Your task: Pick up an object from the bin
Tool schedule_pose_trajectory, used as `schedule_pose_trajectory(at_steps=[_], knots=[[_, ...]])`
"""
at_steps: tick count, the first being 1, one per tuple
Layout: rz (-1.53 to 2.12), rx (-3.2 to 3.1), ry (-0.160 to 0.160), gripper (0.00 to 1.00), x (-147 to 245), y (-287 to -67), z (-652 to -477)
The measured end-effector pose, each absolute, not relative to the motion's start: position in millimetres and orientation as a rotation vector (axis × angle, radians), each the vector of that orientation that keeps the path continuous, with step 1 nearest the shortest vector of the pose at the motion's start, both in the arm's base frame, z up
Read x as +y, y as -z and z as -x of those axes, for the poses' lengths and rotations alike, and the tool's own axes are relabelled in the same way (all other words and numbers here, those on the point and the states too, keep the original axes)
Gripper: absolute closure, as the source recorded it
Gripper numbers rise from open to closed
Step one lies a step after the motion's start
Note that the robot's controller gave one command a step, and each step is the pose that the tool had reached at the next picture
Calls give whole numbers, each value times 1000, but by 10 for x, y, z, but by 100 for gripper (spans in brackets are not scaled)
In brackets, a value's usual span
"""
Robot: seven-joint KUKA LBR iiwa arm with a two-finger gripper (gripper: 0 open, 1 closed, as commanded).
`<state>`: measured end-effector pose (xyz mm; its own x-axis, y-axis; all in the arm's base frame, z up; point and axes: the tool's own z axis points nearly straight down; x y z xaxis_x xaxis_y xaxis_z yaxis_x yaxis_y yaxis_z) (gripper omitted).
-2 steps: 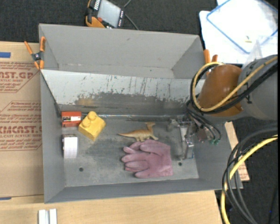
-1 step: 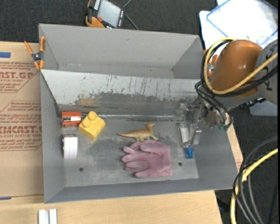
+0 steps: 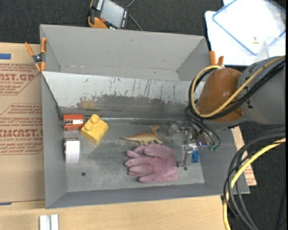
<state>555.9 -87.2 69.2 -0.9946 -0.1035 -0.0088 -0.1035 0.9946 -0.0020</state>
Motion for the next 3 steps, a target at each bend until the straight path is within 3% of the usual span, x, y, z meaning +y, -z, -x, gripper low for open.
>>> schedule_pose_trajectory(at_steps=[1, 2, 3], knots=[[179, 3102, 9, 100, -466, -859, -5525], [178, 3102, 9, 0, -467, -859, -5525], [178, 3102, 10, 0, -468, -859, -5525]])
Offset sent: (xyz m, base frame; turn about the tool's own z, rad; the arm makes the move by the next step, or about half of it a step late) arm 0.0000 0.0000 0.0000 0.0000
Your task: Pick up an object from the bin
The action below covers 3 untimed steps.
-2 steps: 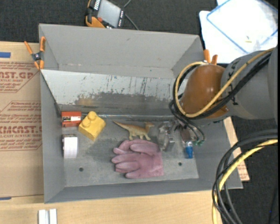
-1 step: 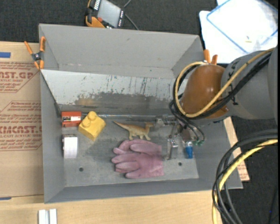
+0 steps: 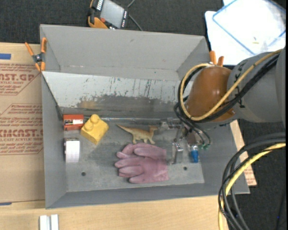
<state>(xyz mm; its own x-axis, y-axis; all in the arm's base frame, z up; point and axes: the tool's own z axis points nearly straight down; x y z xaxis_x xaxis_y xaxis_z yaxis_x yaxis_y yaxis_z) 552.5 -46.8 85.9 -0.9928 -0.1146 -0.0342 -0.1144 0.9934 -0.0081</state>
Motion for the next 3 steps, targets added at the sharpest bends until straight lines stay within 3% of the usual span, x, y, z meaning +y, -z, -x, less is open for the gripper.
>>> schedule_pose_trajectory(at_steps=[1, 2, 3], knots=[[246, 3096, 11, 0, -336, -717, -5481], [859, 2982, 22, 100, -173, -708, -5604], [859, 2982, 22, 100, -172, -708, -5604]])
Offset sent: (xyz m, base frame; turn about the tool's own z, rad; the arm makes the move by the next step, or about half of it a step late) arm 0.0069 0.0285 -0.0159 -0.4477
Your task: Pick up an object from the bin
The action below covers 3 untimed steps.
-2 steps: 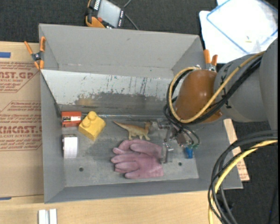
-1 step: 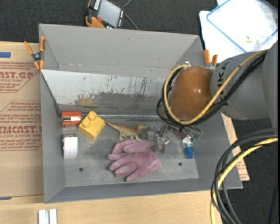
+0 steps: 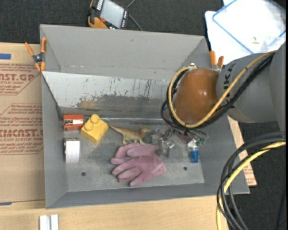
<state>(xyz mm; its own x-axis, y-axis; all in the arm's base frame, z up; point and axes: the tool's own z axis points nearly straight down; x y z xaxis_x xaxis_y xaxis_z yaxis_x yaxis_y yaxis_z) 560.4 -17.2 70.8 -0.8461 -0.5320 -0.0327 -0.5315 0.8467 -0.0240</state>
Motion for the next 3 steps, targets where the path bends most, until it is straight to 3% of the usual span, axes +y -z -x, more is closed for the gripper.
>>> schedule_pose_trajectory(at_steps=[3], knots=[[860, 2982, 21, 100, -171, -708, -5604]])
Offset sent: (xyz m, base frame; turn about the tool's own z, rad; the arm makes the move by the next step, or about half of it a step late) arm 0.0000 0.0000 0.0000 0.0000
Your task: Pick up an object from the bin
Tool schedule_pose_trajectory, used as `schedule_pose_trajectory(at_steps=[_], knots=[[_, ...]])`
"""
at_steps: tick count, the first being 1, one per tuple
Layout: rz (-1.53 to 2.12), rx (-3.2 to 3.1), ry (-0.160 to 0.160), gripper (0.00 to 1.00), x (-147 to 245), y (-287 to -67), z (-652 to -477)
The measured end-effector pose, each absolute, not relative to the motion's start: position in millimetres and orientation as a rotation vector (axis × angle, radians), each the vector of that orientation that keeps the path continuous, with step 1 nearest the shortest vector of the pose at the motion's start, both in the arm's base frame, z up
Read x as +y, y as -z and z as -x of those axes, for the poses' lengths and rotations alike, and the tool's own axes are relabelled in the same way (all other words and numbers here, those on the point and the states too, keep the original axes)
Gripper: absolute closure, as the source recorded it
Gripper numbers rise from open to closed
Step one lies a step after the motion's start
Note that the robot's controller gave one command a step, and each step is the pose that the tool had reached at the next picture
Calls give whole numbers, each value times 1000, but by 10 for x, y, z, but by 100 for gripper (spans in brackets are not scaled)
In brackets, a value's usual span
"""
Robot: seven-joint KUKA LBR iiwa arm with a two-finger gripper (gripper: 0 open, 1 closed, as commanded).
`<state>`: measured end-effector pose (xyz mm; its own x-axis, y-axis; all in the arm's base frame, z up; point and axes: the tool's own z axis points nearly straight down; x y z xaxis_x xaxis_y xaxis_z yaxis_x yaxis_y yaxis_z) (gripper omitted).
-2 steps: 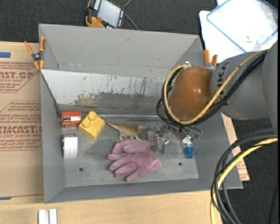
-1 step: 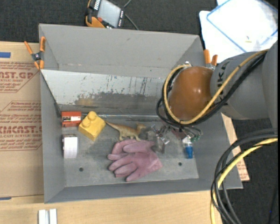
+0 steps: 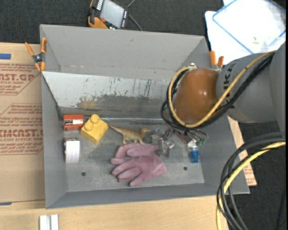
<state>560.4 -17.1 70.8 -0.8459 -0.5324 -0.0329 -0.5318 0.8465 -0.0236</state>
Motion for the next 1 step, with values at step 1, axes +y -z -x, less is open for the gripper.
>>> schedule_pose_trajectory(at_steps=[1], knots=[[860, 2982, 21, 100, -171, -708, -5604]])
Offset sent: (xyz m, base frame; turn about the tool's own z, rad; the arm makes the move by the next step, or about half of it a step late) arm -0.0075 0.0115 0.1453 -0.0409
